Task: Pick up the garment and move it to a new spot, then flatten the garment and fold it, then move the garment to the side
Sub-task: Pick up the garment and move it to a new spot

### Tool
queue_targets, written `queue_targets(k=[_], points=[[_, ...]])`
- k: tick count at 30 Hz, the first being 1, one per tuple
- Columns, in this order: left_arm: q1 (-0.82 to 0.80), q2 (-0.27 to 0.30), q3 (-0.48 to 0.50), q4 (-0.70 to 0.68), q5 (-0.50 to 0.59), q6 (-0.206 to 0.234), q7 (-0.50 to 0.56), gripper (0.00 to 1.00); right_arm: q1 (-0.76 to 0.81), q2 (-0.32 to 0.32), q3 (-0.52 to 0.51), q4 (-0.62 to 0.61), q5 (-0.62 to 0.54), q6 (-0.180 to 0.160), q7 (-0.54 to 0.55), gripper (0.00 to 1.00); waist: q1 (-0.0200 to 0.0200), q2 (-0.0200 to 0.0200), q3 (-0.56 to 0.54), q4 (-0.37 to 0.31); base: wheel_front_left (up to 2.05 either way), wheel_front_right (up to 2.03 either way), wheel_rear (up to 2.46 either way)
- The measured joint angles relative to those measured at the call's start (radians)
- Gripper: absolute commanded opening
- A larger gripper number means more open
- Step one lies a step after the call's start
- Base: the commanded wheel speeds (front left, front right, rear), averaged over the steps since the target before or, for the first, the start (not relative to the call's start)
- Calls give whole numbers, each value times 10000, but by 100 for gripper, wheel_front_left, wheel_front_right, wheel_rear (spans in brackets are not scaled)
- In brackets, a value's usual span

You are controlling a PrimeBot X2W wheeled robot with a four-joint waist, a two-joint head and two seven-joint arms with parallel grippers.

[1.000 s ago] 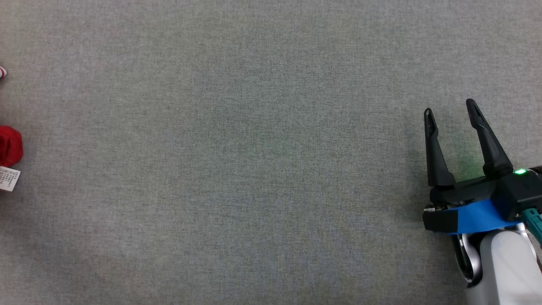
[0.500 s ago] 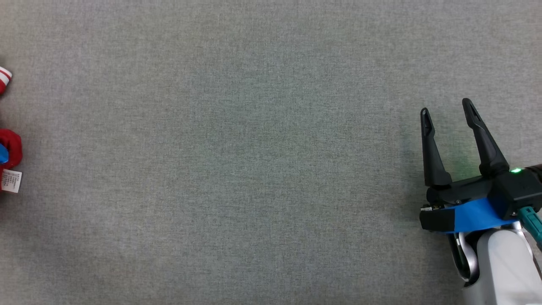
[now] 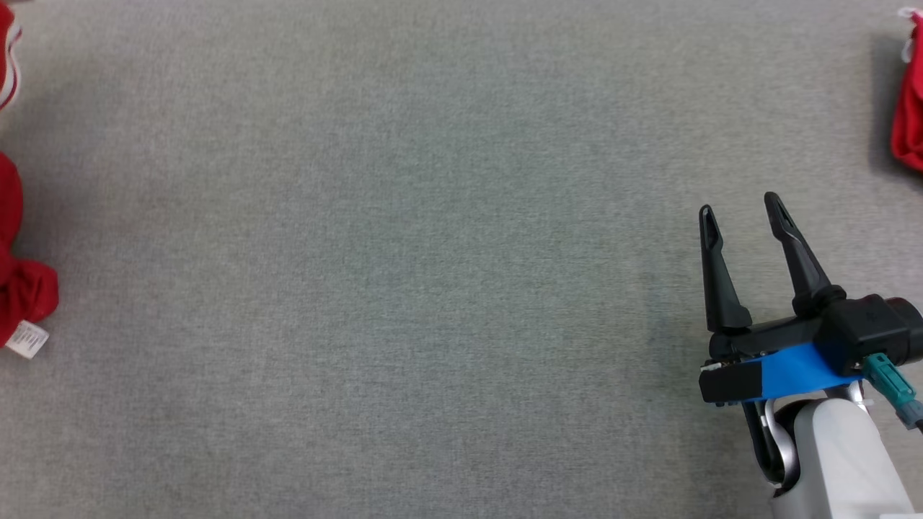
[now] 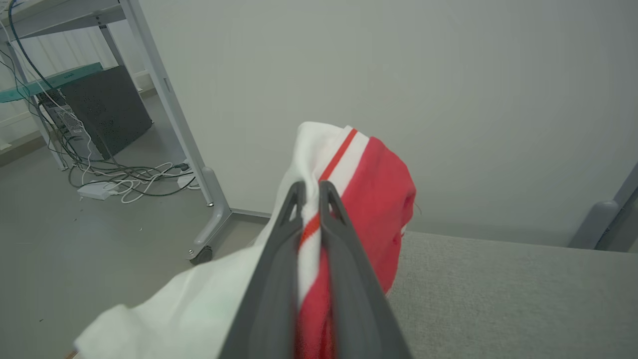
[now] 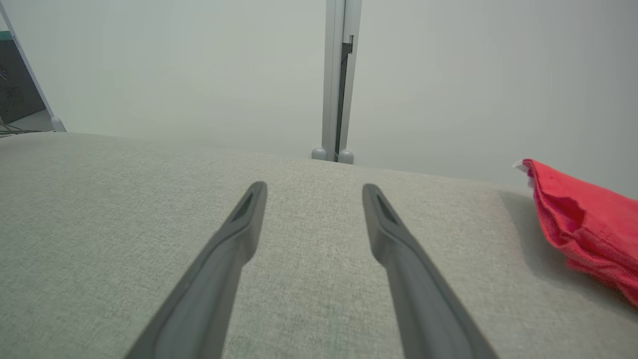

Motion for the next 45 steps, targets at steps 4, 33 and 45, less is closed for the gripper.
queue_targets(k=[4,33,45], points=[[-349,-42,-884,-1129,-221,0,-240,0,37,12,132,36,426,0,-10,100,0,0,-407,-278,0,0,0],[-154,-2819,-5001,-7053,-443,255,1179,0,655,21,176,12,1866,0,-13,100,1,0,-1291,-2661,0,0,0],[4742,-2362,-4943,-5421,-1195,1045,-94,0,659,23,278,259,1902,0,-13,100,0,1,-1322,-2311,0,0,0]])
